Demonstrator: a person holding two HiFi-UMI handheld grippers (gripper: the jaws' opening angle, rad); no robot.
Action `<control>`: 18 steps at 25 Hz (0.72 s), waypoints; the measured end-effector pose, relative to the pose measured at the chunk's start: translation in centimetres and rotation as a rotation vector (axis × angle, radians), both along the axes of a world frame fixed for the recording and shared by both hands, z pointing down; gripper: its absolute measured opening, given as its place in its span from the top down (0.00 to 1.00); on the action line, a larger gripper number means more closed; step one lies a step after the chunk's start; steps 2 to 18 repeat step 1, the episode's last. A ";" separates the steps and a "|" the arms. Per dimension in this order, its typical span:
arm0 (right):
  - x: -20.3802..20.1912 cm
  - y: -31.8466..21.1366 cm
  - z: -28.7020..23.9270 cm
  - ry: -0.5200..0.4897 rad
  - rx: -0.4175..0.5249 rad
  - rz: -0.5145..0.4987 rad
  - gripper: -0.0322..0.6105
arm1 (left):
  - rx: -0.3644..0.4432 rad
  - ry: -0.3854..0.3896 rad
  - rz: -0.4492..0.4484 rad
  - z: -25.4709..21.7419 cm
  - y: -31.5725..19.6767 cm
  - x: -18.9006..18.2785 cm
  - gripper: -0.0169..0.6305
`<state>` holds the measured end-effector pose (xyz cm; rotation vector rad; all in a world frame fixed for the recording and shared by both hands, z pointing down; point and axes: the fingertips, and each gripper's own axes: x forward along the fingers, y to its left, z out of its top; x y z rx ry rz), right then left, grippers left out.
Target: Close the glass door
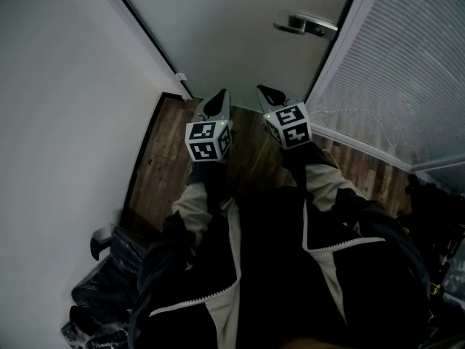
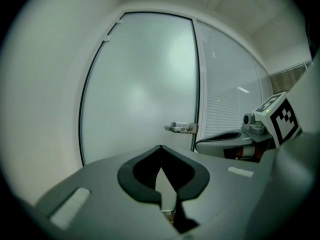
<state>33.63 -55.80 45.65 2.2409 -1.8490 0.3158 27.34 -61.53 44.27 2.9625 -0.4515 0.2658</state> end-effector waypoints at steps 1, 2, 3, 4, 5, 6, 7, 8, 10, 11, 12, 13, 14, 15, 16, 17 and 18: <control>-0.1 0.0 0.0 -0.001 -0.002 -0.001 0.95 | 0.002 -0.002 -0.001 0.0 0.0 -0.1 0.97; -0.1 0.0 0.0 -0.001 -0.002 -0.001 0.95 | 0.002 -0.002 -0.001 0.0 0.0 -0.1 0.97; -0.1 0.0 0.0 -0.001 -0.002 -0.001 0.95 | 0.002 -0.002 -0.001 0.0 0.0 -0.1 0.97; -0.1 0.0 0.0 -0.001 -0.002 -0.001 0.95 | 0.002 -0.002 -0.001 0.0 0.0 -0.1 0.97; -0.1 0.0 0.0 -0.001 -0.002 -0.001 0.95 | 0.002 -0.002 -0.001 0.0 0.0 -0.1 0.97; -0.1 0.0 0.0 -0.001 -0.002 -0.001 0.95 | 0.002 -0.002 -0.001 0.0 0.0 -0.1 0.97; -0.1 0.0 0.0 -0.001 -0.002 -0.001 0.95 | 0.002 -0.002 -0.001 0.0 0.0 -0.1 0.97; -0.1 0.0 0.0 -0.001 -0.002 -0.001 0.95 | 0.002 -0.002 -0.001 0.0 0.0 -0.1 0.97; -0.1 0.0 0.0 -0.001 -0.002 -0.001 0.95 | 0.002 -0.002 -0.001 0.0 0.0 -0.1 0.97; -0.1 0.0 0.0 -0.001 -0.002 -0.001 0.95 | 0.002 -0.002 -0.001 0.0 0.0 -0.1 0.97; -0.1 0.0 0.0 -0.001 -0.002 -0.001 0.95 | 0.002 -0.002 -0.001 0.0 0.0 -0.1 0.97; -0.1 0.0 0.0 -0.001 -0.002 -0.001 0.95 | 0.002 -0.002 -0.001 0.0 0.0 -0.1 0.97; -0.1 0.0 0.0 -0.001 -0.002 -0.001 0.95 | 0.002 -0.002 -0.001 0.0 0.0 -0.1 0.97; -0.1 0.0 0.0 -0.001 -0.002 -0.001 0.95 | 0.002 -0.002 -0.001 0.0 0.0 -0.1 0.97; -0.1 0.0 0.0 -0.001 -0.002 -0.001 0.95 | 0.002 -0.002 -0.001 0.0 0.0 -0.1 0.97; -0.1 0.0 0.0 -0.001 -0.002 -0.001 0.95 | 0.002 -0.002 -0.001 0.0 0.0 -0.1 0.97; -0.1 0.0 0.0 -0.001 -0.002 -0.001 0.95 | 0.002 -0.002 -0.001 0.0 0.0 -0.1 0.97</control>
